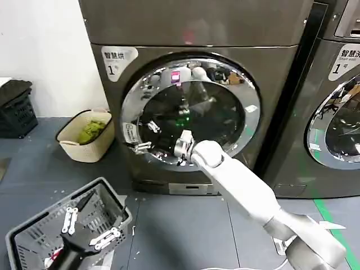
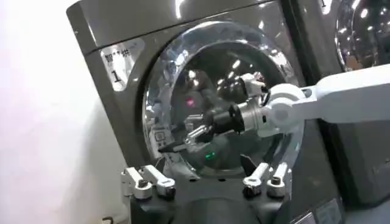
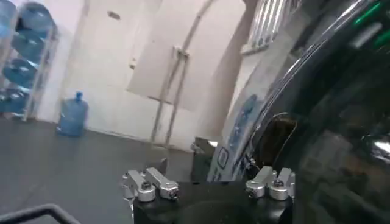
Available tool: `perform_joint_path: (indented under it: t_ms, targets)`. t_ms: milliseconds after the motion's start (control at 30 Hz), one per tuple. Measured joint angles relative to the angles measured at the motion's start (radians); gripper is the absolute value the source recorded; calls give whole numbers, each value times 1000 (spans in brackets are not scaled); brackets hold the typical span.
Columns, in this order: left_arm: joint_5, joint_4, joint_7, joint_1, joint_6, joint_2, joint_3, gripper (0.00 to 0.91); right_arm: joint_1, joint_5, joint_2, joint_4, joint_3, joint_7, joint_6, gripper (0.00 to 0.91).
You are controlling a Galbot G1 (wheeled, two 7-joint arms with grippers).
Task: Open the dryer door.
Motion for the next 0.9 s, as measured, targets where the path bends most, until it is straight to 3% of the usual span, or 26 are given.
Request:
perform_joint_path:
  t_ms: [267,467,900]
  targets:
    - [-24,0,1,-7,0,15,-24,907,-20,32,-81,51,0,-89,48,907]
    - [-87,0,1,-14,6,36,-53,907,-31,95,-138,99,5,-199,83,907]
    - [-108,0,0,-13,6,56,-90,907,-63,169,-215,165,41,-442,101,907]
